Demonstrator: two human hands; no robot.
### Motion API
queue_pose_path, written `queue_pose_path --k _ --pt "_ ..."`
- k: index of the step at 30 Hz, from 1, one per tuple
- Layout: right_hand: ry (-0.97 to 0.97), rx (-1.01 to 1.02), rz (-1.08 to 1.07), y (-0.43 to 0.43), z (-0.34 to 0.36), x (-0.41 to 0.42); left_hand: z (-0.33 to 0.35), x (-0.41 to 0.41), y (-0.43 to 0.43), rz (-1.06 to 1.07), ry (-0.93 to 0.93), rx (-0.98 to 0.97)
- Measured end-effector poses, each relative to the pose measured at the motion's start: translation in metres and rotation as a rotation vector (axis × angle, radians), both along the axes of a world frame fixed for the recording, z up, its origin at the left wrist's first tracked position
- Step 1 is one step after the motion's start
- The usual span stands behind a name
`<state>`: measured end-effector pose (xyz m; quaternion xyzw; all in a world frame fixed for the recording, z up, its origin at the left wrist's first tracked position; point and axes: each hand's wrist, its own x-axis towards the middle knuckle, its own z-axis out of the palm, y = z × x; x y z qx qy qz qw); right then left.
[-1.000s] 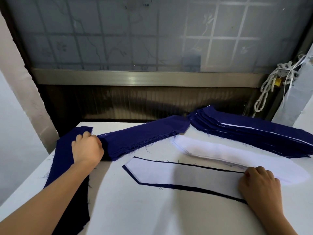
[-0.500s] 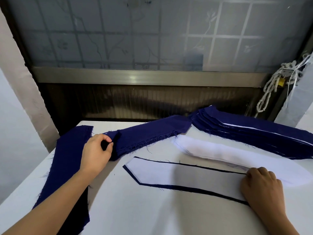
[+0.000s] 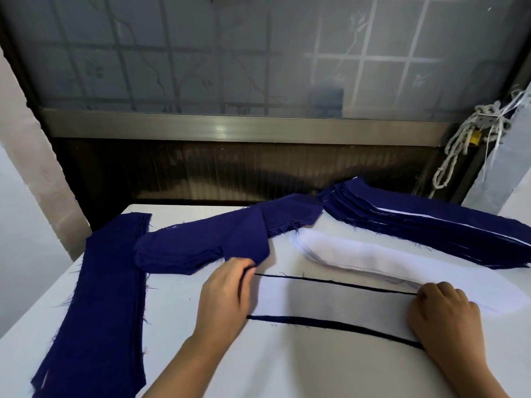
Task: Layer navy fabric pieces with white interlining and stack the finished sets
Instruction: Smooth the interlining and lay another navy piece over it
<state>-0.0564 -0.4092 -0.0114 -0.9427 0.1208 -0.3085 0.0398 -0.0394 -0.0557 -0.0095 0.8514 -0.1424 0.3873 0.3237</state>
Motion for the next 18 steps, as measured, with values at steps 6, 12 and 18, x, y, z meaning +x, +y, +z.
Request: queue_pose_path --k 6,12,18 --pt "-0.079 -0.059 0.176 0.026 0.009 -0.001 -0.003 -0.001 -0.004 0.004 -0.174 0.183" --pt "0.045 -0.090 0.710 0.144 0.036 0.013 0.000 -0.008 -0.013 -0.147 -0.292 0.366" --pt "0.071 -0.022 0.867 0.182 0.042 0.036 0.005 -0.012 -0.001 -0.024 -0.168 0.072"
